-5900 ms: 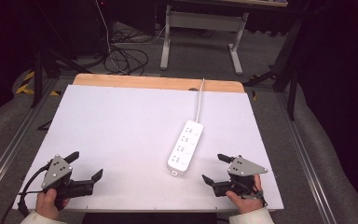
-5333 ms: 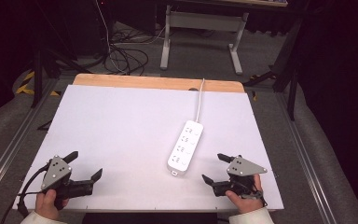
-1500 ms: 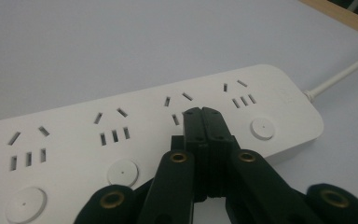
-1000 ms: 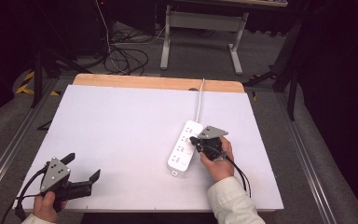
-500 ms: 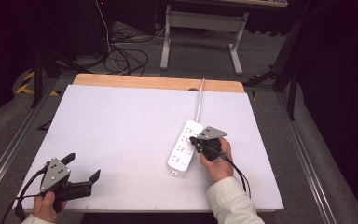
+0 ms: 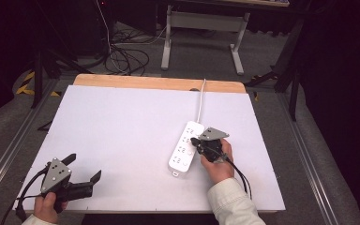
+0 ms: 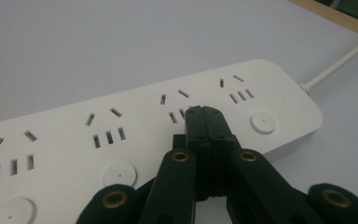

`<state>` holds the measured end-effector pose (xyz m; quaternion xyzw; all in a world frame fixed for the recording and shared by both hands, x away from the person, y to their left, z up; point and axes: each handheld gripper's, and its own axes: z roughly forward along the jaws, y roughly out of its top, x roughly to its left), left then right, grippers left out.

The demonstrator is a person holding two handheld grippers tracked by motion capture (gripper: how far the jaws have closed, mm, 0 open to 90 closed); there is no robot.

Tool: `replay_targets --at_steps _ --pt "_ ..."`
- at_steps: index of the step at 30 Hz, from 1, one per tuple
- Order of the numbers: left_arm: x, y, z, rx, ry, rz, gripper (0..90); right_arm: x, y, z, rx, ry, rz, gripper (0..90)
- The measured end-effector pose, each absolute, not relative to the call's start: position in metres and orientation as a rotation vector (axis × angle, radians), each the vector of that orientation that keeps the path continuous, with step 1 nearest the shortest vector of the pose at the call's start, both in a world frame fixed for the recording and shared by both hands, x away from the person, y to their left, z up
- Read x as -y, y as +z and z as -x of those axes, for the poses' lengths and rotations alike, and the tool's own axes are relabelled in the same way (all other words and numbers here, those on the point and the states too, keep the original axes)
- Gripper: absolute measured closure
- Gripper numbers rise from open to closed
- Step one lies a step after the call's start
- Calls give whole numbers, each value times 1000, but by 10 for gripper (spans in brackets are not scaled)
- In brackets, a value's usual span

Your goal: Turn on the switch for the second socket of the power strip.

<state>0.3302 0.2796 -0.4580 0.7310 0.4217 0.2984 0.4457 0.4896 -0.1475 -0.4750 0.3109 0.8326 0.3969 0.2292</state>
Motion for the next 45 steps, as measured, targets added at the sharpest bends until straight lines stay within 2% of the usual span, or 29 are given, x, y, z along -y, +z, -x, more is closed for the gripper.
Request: replay_targets --at_steps 40,45 --pt "-280 -458 -331 -1053 737 -1802 27 156 -441 -467 -2206 1244 -682 898" --pt "-281 -457 -331 -1051 740 -1803 27 160 -433 -466 -2179 1286 -710 551"
